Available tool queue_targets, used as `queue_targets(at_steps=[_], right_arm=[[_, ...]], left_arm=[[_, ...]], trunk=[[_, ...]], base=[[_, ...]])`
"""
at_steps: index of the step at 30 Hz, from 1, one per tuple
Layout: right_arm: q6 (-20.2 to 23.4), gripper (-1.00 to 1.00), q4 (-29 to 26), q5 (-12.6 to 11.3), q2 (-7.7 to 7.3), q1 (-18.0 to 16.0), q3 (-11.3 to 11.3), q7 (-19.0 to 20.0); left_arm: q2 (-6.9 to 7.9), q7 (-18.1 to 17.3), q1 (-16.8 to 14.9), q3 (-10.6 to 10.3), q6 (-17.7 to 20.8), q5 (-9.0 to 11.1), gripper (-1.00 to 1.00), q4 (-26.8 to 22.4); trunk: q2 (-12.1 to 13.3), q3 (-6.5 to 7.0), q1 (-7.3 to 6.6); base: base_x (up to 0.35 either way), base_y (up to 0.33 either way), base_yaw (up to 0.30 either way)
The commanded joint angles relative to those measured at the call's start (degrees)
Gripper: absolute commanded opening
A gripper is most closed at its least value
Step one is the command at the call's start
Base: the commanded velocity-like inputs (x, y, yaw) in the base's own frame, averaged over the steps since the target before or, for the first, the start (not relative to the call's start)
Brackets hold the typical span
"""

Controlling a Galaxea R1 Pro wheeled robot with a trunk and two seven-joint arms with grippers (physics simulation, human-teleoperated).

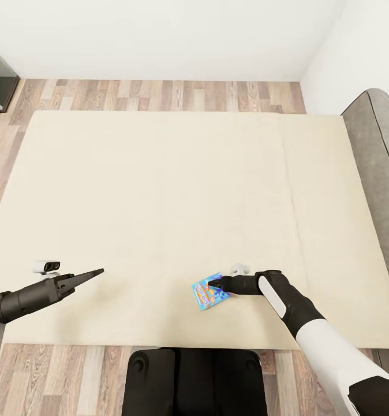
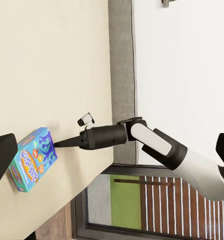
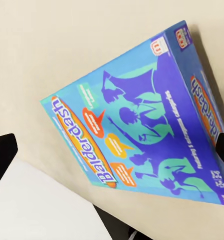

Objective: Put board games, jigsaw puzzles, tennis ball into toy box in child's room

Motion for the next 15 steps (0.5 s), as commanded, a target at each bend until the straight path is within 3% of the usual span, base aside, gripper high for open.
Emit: queue_targets(at_steps=[1,15], right_arm=[[0.1,1.00,0.0,0.1,-0.05,0.0,0.1,0.1],[0.0,1.00,0.0,0.0,-0.05,0.0,0.2,0.1]], left_arm=[[0.01,-0.2,0.0,0.0,0.6,-0.1,1.00,0.0],[0.00,-0.2,0.0,0.0,0.6,-0.1,1.00,0.0]], trunk=[[-0.1,-0.06,0.03],[-0.1,-0.06,0.03]], base=[[0.000,0.005,0.000],[0.000,0.120,0.000]])
